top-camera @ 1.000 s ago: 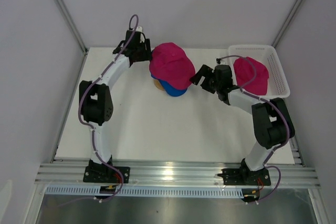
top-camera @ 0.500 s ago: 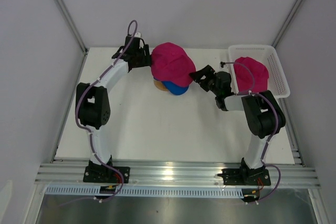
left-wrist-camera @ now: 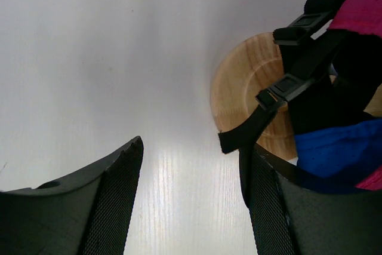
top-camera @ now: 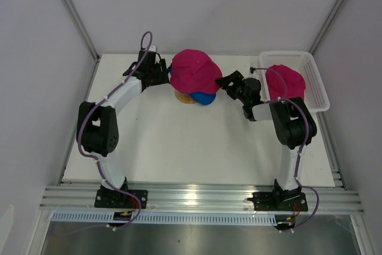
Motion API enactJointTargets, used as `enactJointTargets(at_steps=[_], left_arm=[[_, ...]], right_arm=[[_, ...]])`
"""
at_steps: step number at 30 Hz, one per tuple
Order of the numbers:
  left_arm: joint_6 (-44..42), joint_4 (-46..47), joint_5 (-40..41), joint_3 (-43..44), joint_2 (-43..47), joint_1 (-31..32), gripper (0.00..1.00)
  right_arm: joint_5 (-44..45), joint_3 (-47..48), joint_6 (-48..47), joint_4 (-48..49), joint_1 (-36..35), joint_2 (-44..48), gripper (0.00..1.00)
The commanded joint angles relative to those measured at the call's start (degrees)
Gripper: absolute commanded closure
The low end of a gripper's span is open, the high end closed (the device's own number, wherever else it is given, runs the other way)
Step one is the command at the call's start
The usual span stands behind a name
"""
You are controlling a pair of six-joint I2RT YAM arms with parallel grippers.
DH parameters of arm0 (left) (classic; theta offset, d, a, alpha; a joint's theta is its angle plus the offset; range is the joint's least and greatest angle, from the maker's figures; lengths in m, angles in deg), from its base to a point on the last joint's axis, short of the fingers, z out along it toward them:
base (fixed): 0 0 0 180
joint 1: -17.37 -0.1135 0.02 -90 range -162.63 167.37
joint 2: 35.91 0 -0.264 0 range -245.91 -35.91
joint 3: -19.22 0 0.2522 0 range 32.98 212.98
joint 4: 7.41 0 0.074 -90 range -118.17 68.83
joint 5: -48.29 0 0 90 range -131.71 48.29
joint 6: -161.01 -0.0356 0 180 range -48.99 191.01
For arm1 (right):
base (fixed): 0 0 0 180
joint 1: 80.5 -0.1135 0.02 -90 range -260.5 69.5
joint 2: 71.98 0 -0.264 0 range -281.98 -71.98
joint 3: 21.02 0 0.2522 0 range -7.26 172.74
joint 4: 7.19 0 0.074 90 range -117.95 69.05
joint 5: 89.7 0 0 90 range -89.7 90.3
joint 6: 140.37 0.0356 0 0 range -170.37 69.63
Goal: Stack the hats
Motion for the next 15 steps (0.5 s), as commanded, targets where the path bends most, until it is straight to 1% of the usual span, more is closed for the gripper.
enactJointTargets(at_steps=[1,7,9,15], left_arm=[[1.2,0.8,0.7,-1.6,1.9,0.0,0.32],[2.0,1.5,-0.2,-2.7,1.5,-0.2,0.32],[2.2,1.8,-0.4,-3.1,1.4,-0.4,0.32],[3.2,1.8,-1.9,-1.4,0.6,-1.0,0.32]], right_arm=[[1.0,2.8,-1.0,2.3,1.1,-1.9,0.25],[-1.4,7.4,-0.9,2.5,2.7,-5.0,0.28],[-1.7,8.0,-0.6,4.5,2.9,-5.5,0.30],[-6.2,11.2,1.1,9.4,2.6,-8.3,0.31]])
